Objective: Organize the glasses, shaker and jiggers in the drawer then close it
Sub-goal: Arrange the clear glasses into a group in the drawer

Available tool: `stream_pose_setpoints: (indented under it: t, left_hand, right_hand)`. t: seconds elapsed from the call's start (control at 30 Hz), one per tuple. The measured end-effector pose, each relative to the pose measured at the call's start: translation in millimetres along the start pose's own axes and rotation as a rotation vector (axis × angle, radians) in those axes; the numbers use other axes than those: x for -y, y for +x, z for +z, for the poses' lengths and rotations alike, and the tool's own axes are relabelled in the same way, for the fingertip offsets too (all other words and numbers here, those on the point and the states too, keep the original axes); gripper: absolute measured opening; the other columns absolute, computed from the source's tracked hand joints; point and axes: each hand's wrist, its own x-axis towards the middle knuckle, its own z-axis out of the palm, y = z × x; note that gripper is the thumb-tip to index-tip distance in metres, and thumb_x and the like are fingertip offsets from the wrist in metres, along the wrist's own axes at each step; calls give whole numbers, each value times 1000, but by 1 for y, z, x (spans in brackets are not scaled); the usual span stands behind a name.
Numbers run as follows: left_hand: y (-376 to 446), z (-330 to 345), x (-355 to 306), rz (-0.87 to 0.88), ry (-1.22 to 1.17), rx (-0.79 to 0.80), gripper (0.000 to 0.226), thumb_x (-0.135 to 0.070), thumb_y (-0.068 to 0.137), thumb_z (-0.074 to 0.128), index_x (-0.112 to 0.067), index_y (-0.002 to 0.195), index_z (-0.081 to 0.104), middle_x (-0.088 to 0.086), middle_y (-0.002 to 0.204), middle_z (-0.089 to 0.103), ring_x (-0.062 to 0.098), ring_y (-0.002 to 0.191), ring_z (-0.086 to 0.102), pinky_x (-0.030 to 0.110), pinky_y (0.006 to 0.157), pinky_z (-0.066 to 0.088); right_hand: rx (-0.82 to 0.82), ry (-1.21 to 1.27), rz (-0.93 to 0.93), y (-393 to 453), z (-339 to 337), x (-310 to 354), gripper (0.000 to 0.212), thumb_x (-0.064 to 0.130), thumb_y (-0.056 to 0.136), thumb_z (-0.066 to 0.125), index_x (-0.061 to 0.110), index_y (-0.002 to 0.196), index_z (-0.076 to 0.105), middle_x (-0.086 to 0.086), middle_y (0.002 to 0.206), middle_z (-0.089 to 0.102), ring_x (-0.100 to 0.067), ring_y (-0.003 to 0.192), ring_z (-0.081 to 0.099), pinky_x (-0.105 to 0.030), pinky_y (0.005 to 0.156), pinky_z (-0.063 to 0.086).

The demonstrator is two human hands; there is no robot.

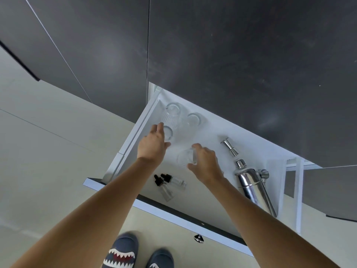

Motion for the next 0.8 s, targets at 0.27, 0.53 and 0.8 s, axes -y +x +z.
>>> stream_pose_setpoints:
  t: [0.27, 0.53, 0.8]
  left_hand:
    - [23, -3, 13, 7, -162, -16, 65, -17, 87, 66, -11, 143, 34, 15, 140, 49, 34, 123, 51, 41, 99, 45]
    - [25, -3, 13, 56, -216, 46, 73, -14, 84, 70, -20, 147, 33, 11, 142, 50, 30, 125, 52, 39, 107, 43]
    - [-13, 10, 14, -378, 7, 478, 53, -21, 82, 74, 5, 121, 48, 20, 108, 62, 31, 97, 65, 33, 81, 54]
  right_hand:
    - [-143, 139, 9, 31, 12, 21, 53, 15, 77, 76, 13, 122, 48, -15, 106, 64, -32, 100, 60, -41, 83, 55]
    - [-210, 238, -31, 39, 24, 14, 63, 19, 79, 75, 23, 130, 39, -11, 111, 63, -29, 103, 60, -41, 86, 56]
    - [121, 207, 194, -4, 55, -20, 51, 21, 72, 78, 17, 114, 50, -12, 116, 49, -27, 106, 52, -28, 80, 40]
